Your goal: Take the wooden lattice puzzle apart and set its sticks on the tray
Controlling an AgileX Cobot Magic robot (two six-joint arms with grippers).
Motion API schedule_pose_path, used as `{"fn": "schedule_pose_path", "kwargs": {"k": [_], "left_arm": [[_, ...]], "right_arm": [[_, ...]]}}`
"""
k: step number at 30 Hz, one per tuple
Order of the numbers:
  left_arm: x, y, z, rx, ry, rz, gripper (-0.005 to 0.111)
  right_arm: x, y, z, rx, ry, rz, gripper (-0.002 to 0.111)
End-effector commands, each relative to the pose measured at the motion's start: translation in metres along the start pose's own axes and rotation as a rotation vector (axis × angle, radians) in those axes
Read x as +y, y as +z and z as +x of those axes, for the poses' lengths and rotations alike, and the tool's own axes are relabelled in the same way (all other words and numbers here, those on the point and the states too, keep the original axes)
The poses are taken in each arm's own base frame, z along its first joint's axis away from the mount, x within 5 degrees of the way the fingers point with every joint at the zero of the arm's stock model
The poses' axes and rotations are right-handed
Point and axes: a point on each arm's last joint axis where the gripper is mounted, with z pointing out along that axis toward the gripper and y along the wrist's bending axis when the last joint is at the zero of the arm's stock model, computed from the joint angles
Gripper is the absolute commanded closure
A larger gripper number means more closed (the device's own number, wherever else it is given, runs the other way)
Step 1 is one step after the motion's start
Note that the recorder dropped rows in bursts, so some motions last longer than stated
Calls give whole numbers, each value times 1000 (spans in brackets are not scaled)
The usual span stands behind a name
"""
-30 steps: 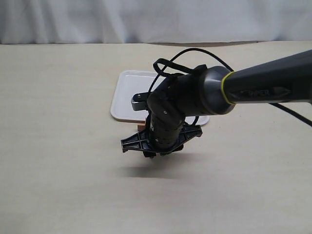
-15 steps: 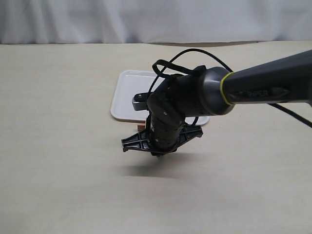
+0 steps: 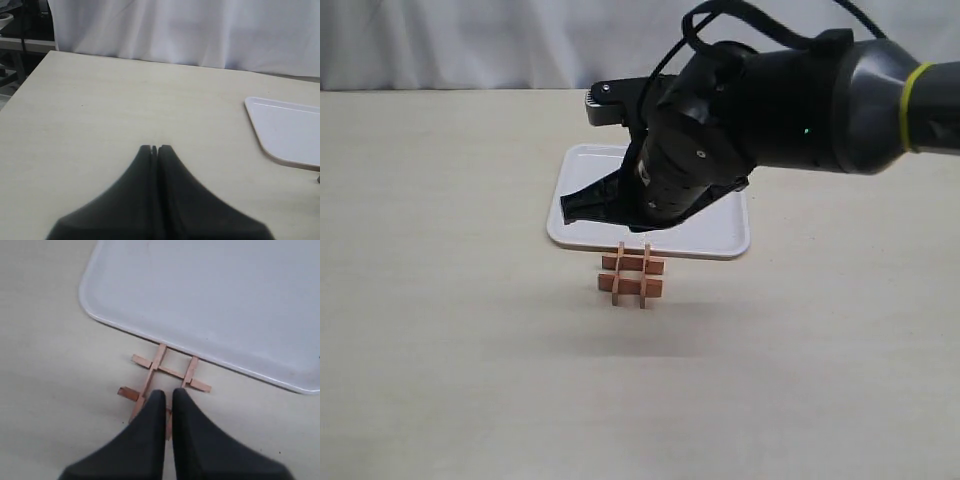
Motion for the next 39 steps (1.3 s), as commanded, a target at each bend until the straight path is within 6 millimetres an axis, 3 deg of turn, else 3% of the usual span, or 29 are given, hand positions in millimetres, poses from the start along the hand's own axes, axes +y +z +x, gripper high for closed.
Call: {"fn": "schedule_pose_path", "kwargs": {"k": [1, 3, 6, 9, 21, 23, 29, 39], "left_arm": [[1, 0, 0, -8, 1, -12, 107], [1, 0, 0, -8, 1, -12, 107], [1, 0, 0, -8, 1, -12, 107], [1, 0, 0, -8, 1, -12, 107], [1, 0, 0, -8, 1, -12, 107], [1, 0, 0, -8, 1, -12, 107], [1, 0, 0, -8, 1, -12, 107], [1, 0, 0, -8, 1, -12, 107]], "right_arm": [[-7, 17, 9, 101, 41, 60, 103], [-6, 26, 16, 166, 56, 74, 98], [-1, 39, 25, 238, 42, 48, 73], [0, 49, 29, 255, 39, 49, 63], [5, 81, 41, 279, 70, 54, 63], [5, 84, 41, 275, 83, 59, 68], [5, 85, 39, 252, 104, 62, 104], [5, 72, 33, 229, 108, 49, 104]]}}
